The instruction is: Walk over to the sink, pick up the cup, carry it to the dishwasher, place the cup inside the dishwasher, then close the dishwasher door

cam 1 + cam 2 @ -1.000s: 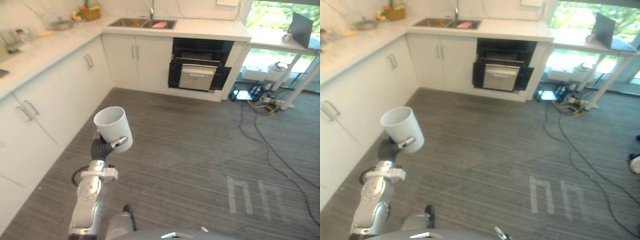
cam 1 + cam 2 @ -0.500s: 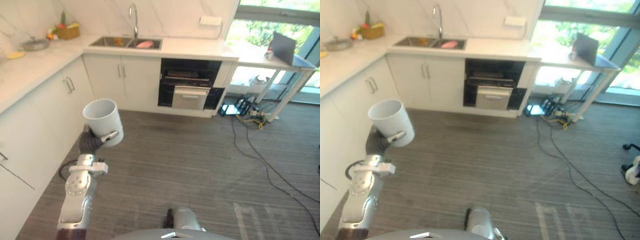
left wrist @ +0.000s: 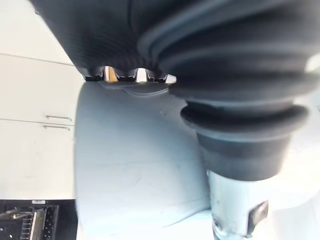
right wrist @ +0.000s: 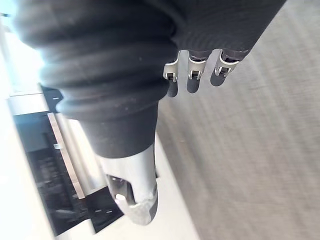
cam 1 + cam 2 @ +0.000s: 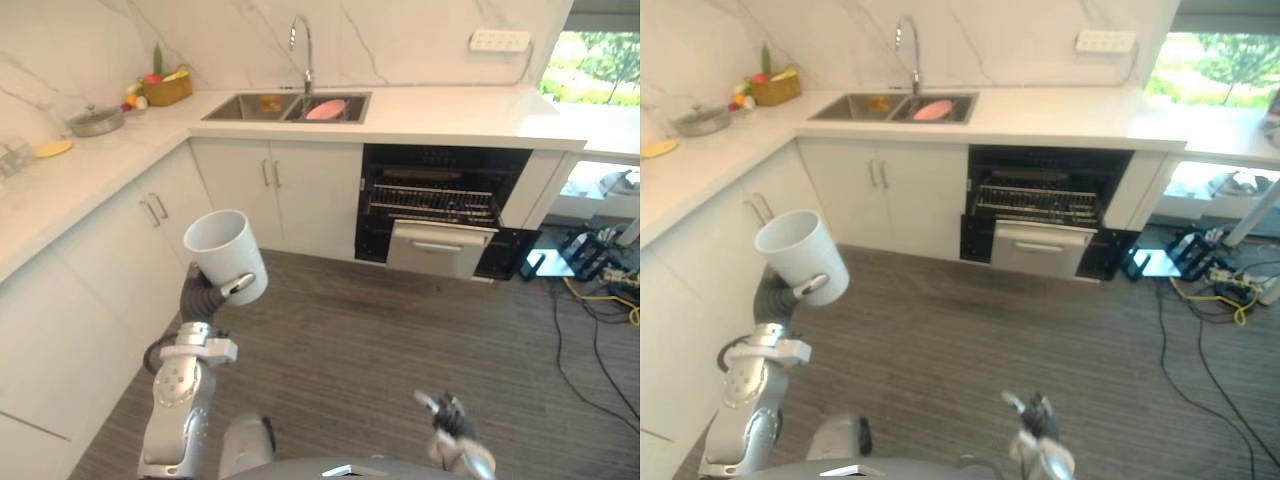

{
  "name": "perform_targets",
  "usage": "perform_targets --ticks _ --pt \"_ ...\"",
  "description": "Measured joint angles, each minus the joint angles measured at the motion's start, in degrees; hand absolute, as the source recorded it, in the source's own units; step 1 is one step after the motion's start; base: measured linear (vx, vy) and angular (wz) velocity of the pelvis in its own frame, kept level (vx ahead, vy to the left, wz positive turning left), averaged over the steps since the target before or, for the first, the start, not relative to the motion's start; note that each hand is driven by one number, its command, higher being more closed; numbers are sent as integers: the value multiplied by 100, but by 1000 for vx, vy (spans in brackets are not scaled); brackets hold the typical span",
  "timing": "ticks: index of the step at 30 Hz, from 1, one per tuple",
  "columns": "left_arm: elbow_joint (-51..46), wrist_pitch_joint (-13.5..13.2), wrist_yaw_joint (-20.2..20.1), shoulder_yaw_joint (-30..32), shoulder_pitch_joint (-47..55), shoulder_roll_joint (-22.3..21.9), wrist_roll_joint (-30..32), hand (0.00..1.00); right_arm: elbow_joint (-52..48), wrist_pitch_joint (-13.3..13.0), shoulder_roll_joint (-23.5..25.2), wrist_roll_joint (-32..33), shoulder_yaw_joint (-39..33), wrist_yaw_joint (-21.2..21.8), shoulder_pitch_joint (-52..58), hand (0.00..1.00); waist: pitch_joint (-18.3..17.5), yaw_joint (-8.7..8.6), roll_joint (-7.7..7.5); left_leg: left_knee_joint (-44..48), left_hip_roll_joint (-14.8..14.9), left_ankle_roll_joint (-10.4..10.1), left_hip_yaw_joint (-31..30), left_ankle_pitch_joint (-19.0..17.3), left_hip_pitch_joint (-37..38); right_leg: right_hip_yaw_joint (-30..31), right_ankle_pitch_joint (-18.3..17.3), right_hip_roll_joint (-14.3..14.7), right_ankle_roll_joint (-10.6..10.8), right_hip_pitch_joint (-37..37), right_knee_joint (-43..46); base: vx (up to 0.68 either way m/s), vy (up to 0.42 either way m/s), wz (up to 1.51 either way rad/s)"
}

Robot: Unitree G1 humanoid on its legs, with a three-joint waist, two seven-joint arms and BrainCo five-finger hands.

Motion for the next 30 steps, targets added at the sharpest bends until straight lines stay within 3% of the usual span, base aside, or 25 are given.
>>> perform_targets --ticks 1,3,5,6,7,8,9,12,13,14,15,16,17,18,19,20,21,22,23,24,25,26,28,29,30 --pt "-11 -33 0 42 117 -19 2 100 -540 93 -79 -67 -43 -394 -230 0 -8 -17 7 -2111 -194 -154 -94 388 349 195 -35 -10 70 158 -115 563 76 -85" --pt "-38 -86 -2 89 190 -49 1 100 -1356 103 -121 -168 -105 -841 -421 0 -18 -32 29 -3630 -232 -174 -419 641 561 491 -159 36 266 371 -215 546 145 -67" --pt "-36 -112 22 101 190 -44 -2 100 -1946 -47 -150 -429 -235 -1012 -401 0 -16 -59 18 -3713 -163 -177 -456 683 596 709 -330 -4 524 679 -219 622 285 -55" --pt "-28 -151 47 155 167 17 -7 100 -2195 -208 -88 -612 -298 -1012 -339 0 -37 -92 -68 -3539 -246 -123 -306 1367 694 841 -500 -189 666 926 -206 624 335 -41" --pt "-16 -151 44 210 144 47 -13 100 -2286 -310 -43 -618 -304 -958 -296 0 -72 -143 -212 -3402 -352 41 -219 1614 716 882 -568 -349 770 987 -138 719 393 -29" --pt "6 -147 53 336 17 103 -86 100 -2462 -461 16 -641 -299 -725 -208 0 -119 -199 -528 -2820 -625 269 -115 1480 676 1015 -621 -739 877 885 365 600 309 -15" --pt "31 -145 101 373 -81 135 -131 100 -2548 -551 59 -788 -293 -606 -156 0 -123 -215 -659 -2479 -764 388 -23 1211 691 1064 -545 -959 1008 785 803 745 366 -13" --pt "83 -133 91 374 -256 133 -94 100 -2942 -908 275 -1059 -287 -386 96 0 -150 -213 -707 -1832 -1005 555 171 358 1042 947 461 -1365 1157 444 2260 595 305 -7" --pt "83 -121 66 367 -337 142 5 100 -3130 -1025 443 -1033 -234 -333 279 0 -184 -223 -757 -1917 -1201 646 154 127 1318 798 1348 -1660 1229 148 2996 411 240 14" --pt "79 -103 43 367 -366 145 61 100 -3144 -1107 514 -1025 -185 -301 353 0 -192 -244 -806 -2035 -1319 718 148 29 1497 727 1935 -1862 1114 -47 3396 467 249 5" --pt "56 -60 36 357 -366 183 231 100 -3113 -1179 590 -1006 -27 -179 445 0 -180 -266 -853 -2243 -1535 843 171 -118 1815 661 2186 -2237 658 -592 4399 430 192 -6" --pt "60 53 84 365 -360 242 286 100 -3109 -1180 650 -980 122 -64 523 0 -113 -325 -865 -2329 -1582 886 152 -278 2161 728 1573 -2165 184 -1119 5308 403 163 -12" --pt "62 104 107 361 -318 262 290 100 -3112 -1186 698 -955 193 15 589 0 -44 -365 -727 -2381 -1556 914 118 -354 2321 816 1308 -1948 186 -1384 5557 401 140 12" --pt "58 157 141 327 -259 299 290 100 -3171 -1238 798 -930 319 105 807 0 -46 -488 -641 -2452 -1468 901 -20 -485 2466 930 913 -1386 312 -1884 5579 309 88 52" --pt "21 165 158 295 -249 368 290 100 -3324 -1300 939 -929 382 150 1071 0 -58 -648 -635 -2611 -1468 867 -193 -525 2619 853 621 -1062 509 -2316 5123 321 55 73" --pt "-3 167 142 283 -230 368 292 100 -3405 -1341 972 -929 403 151 1178 0 -53 -720 -645 -2706 -1480 843 -247 -534 2711 725 519 -1018 549 -2488 4724 399 -12 81" --pt "-61 167 82 256 -133 357 297 100 -3531 -1396 958 -928 416 156 1295 0 -33 -767 -623 -2872 -1497 766 -321 -582 2910 361 413 -1002 514 -2691 3611 519 -25 43" --pt "-175 167 38 252 58 390 308 100 -3605 -1450 947 -901 428 249 1327 0 -31 -760 -604 -2928 -1478 618 -308 -691 3122 59 574 -816 466 -2643 2142 551 -31 19" --pt "-268 162 18 249 179 411 346 100 -3639 -1477 941 -818 482 300 1335 0 -53 -731 -637 -2931 -1503 546 -289 -808 3241 -60 855 -717 401 -2550 1364 545 -40 -17" --pt "-406 111 -41 260 325 495 352 100 -3803 -1576 931 -693 632 385 1416 0 -86 -611 -825 -2846 -1622 443 -309 -1071 3479 -322 1823 -642 -391 -2435 577 580 -39 -31" --pt "-228 92 -42 151 318 405 425 100 -3758 -1610 752 -598 703 471 1289 0 -101 -529 -577 -2537 -1373 322 -332 -1251 3593 -358 1491 -484 -432 -2357 910 569 -39 -23" --pt "-227 93 -35 73 317 394 484 100 -3810 -1610 740 -605 799 464 1250 0 -97 -532 -542 -2271 -1320 316 -347 -1250 3541 -359 1290 -453 -359 -2275 917 501 -60 -12" --pt "-279 84 -30 -200 237 340 545 100 -4058 -1556 672 -714 939 214 1106 0 1 -516 -344 -715 -1033 206 -339 -1208 3059 -387 909 -308 -232 -1992 894 393 -89 8" --pt "-309 84 -48 -425 139 275 543 100 -4307 -1514 677 -918 988 -71 1093 0 51 -466 -211 904 -637 72 -334 -784 2328 -360 727 -131 -269 -1738 821 425 -75 8" --pt "-350 84 -55 -563 118 228 490 100 -4487 -1513 690 -1089 1006 -344 1084 0 31 -440 -91 1802 -286 80 -278 -741 1837 -355 595 -14 -255 -1463 707 430 -60 0"
